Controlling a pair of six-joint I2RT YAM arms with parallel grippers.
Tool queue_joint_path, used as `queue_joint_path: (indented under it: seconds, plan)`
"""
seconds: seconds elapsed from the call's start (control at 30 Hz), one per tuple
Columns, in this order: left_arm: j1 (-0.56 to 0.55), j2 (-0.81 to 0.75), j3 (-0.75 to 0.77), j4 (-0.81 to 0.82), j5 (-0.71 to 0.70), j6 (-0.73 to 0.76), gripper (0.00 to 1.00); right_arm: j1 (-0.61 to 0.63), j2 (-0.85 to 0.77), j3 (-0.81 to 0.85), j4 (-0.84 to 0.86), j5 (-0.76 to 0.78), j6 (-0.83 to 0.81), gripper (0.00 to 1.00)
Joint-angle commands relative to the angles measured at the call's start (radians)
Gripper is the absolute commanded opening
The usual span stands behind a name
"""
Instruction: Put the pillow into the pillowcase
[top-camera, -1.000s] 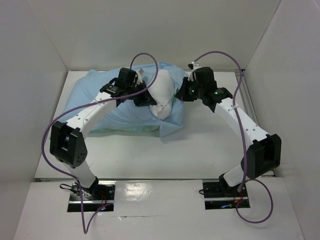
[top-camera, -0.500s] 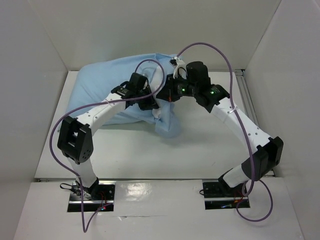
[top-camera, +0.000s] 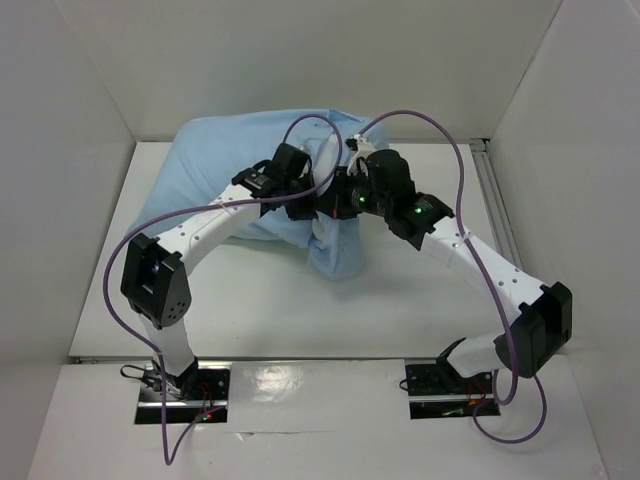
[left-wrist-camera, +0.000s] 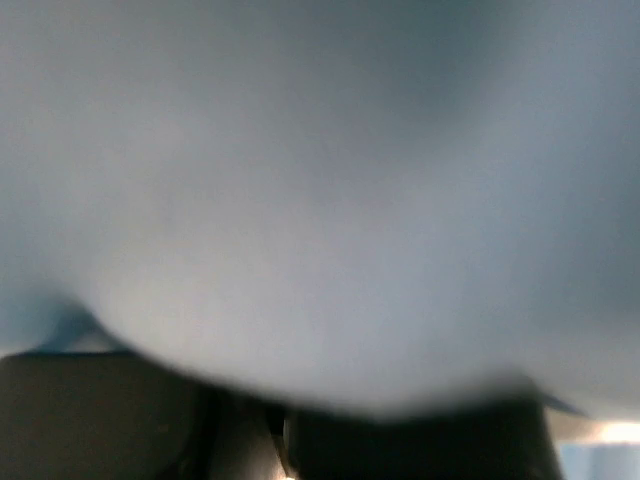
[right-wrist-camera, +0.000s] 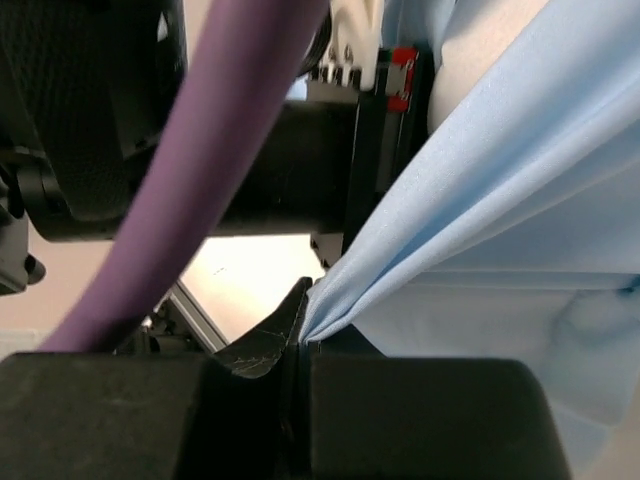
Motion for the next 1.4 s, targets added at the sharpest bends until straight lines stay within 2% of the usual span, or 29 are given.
queue_joint_path:
  seconds: [0.0,0.13,0.3,0.4,0.47,0.53,0.6,0.63,0.67,0.7,0.83,0.9,1.0,1.1,1.13,1.17,1.2,1.23,1.37]
  plan:
    - [0.031,-0.018,0.052,0.193,-0.039,-0.038,0.0,0.094,-0.01,-0.028,0.081,-0.1,0.056,0.0]
    - [0.031,-0.018,0.018,0.243,-0.05,-0.072,0.0,0.094,-0.083,-0.116,0.234,-0.246,0.102,0.0]
    - [0.031,0.015,0.031,0.243,-0.048,-0.104,0.0,0.094,-0.123,-0.093,0.259,-0.31,0.102,0.0]
    - [0.017,0.035,0.04,0.253,-0.019,-0.115,0.0,0.094,-0.132,-0.093,0.25,-0.242,0.111,0.0]
    - [0.002,0.024,0.049,0.253,0.014,-0.092,0.0,0.085,-0.132,-0.102,0.215,-0.135,0.111,0.0]
    - [0.002,0.024,0.09,0.241,0.169,-0.012,0.0,0.076,-0.132,-0.102,0.174,-0.071,0.111,0.0]
    - [0.011,0.058,0.153,0.152,0.275,0.091,0.25,0.053,-0.132,-0.102,0.136,0.025,0.111,0.0]
    - [0.011,0.071,0.241,0.086,0.276,0.127,0.39,0.043,-0.142,-0.102,0.117,0.063,0.111,0.0]
    - [0.011,0.071,0.28,-0.038,0.276,0.162,0.54,0.027,-0.158,-0.113,0.083,0.132,0.111,0.0]
    - [0.011,0.082,0.332,-0.089,0.276,0.214,0.73,-0.002,-0.168,-0.122,0.072,0.156,0.12,0.0]
    - [0.011,0.053,0.403,-0.237,0.26,0.275,0.92,-0.091,-0.194,-0.167,0.047,0.177,0.12,0.0]
    - [0.011,0.039,0.416,-0.289,0.248,0.299,0.96,-0.122,-0.185,-0.167,0.047,0.135,0.12,0.0]
    - [0.011,0.018,0.416,-0.324,0.269,0.321,0.96,-0.133,-0.149,-0.157,0.038,0.134,0.109,0.0]
    - [0.02,-0.02,0.396,-0.333,0.303,0.321,0.96,-0.133,-0.11,-0.136,0.038,0.125,0.1,0.0]
    - [0.02,-0.03,0.387,-0.333,0.334,0.331,0.9,-0.142,-0.109,-0.136,0.038,0.125,0.1,0.0]
    - [0.02,-0.03,0.386,-0.333,0.351,0.345,0.75,-0.142,-0.094,-0.124,0.038,0.125,0.1,0.0]
    - [0.031,-0.042,0.386,-0.343,0.351,0.345,0.28,-0.142,-0.094,-0.124,0.038,0.125,0.1,0.0]
    - [0.031,-0.057,0.373,-0.343,0.351,0.345,0.01,-0.142,-0.083,-0.124,0.038,0.125,0.1,0.0]
    - [0.068,-0.134,0.334,-0.33,0.299,0.344,0.0,-0.142,-0.071,-0.114,0.05,0.116,0.1,0.0]
